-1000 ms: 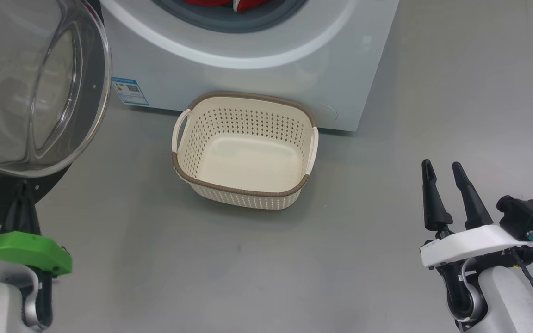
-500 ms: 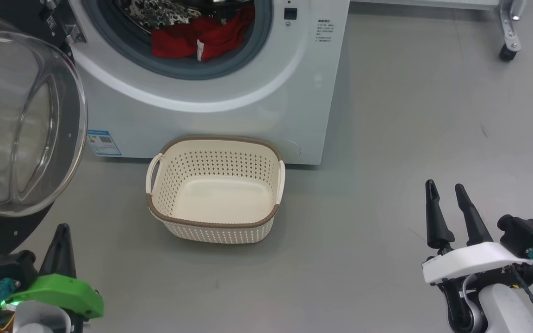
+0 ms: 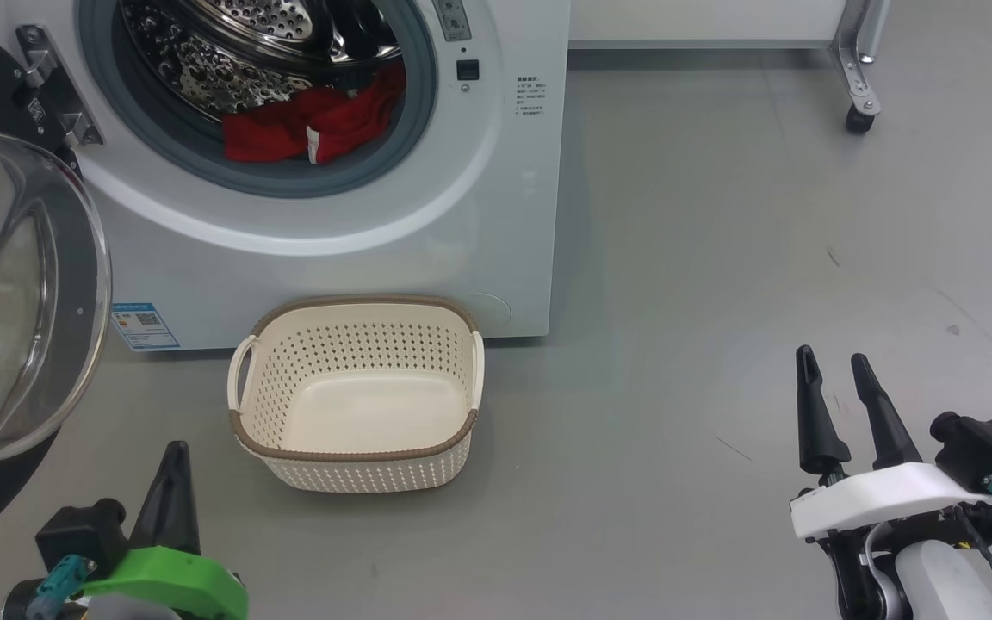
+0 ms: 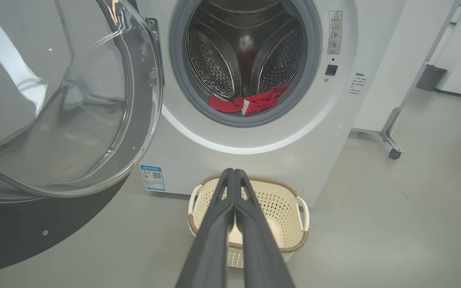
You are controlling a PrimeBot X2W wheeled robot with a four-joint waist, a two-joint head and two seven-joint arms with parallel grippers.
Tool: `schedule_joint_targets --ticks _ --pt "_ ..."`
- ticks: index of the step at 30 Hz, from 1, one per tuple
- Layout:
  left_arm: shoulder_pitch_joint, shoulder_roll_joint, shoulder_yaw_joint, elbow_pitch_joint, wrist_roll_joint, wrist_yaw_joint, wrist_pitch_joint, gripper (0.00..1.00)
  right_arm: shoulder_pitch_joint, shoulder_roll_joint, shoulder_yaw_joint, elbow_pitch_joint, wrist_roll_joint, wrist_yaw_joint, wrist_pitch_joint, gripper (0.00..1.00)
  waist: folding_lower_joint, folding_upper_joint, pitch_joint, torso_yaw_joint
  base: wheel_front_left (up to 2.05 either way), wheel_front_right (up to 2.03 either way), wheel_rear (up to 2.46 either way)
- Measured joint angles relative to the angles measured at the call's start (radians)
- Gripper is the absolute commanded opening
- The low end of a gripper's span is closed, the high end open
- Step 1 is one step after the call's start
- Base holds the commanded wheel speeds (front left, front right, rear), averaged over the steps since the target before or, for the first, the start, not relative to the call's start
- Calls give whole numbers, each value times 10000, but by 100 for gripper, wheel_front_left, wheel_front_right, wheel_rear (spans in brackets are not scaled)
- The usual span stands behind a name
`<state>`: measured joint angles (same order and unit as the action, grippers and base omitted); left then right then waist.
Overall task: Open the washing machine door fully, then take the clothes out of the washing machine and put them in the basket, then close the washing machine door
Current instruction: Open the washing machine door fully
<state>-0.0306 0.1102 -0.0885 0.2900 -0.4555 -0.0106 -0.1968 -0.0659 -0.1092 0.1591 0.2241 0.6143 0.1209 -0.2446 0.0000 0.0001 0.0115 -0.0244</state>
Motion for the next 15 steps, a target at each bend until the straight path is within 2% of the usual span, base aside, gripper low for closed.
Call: schedule_joint_targets --ticks 3,4,5,6,7,15 --pt "11 -77 -161 -174 130 -50 -79 0 127 -13 -92 -56 -10 0 0 100 0 0 12 -72 0 0 0" --pt "20 -79 -161 -242 151 -50 -104 9 156 -19 -77 -54 -61 0 0 100 0 0 20 -86 0 0 0" --pt "47 -77 -132 -349 157 -48 -165 47 157 -42 -31 -59 -150 0 0 100 0 0 32 -106 0 0 0" --pt "63 -75 -115 -433 159 -48 -219 92 156 -75 8 -63 -257 0 0 100 0 0 49 -128 0 0 0" --pt "75 -79 -117 -481 159 -48 -244 100 156 -98 4 -69 -322 -2 0 100 0 0 72 -149 0 0 0" --pt "152 -213 -142 -706 144 -50 -332 100 157 -59 -119 -148 -330 -4 -2 100 0 0 209 -216 0 0 0"
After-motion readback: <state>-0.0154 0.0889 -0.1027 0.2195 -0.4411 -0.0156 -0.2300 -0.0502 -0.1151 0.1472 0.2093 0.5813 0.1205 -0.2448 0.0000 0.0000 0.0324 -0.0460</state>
